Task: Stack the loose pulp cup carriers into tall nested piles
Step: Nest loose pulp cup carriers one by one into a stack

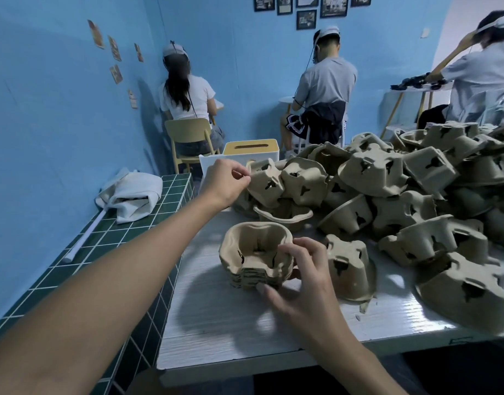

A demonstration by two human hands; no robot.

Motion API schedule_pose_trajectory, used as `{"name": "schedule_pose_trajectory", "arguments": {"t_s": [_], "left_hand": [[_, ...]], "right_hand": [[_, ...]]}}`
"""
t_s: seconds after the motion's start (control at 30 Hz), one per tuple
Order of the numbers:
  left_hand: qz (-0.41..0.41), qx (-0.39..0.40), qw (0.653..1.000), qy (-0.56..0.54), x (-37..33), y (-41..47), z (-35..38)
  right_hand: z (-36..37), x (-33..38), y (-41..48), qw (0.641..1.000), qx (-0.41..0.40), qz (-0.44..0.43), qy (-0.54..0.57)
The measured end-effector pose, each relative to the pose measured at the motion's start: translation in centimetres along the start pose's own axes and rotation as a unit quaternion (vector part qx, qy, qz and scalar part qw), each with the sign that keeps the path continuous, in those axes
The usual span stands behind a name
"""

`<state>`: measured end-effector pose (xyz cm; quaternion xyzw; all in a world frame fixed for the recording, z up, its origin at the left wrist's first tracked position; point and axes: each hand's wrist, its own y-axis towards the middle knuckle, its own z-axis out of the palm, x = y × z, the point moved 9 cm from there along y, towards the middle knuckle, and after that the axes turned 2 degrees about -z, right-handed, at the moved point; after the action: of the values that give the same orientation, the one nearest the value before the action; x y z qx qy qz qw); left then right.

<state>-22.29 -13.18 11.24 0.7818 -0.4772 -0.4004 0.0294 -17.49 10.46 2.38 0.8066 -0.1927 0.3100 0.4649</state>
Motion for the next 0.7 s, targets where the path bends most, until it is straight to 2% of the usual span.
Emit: {"name": "schedule_pose_trajectory", "arguments": {"t_s": [0.2, 0.5, 0.63, 0.7], "left_hand": [[-0.001, -0.055, 0.992, -0.117, -1.0, -1.3, -2.3], [0.037, -0.088, 0.978, -0.188, -2.3, -5.0, -6.4], [0.036, -0.079, 0.965, -0.248, -2.4, -8.1, -7.4], [0.034, -0.067, 0.955, -0.286, -2.5, -9.5, -7.5]], "right_hand": [[0.1, 0.2, -0.1, 1.0, 0.008, 0.004, 0.009], [0.1, -0.1, -0.1, 1.0, 0.018, 0.022, -0.009], [-1.0, 0.4, 0.2, 0.998, -0.036, 0.038, -0.029], [-2.0, 0.9, 0.9, 0.996, -0.066, 0.058, 0.0]]}}
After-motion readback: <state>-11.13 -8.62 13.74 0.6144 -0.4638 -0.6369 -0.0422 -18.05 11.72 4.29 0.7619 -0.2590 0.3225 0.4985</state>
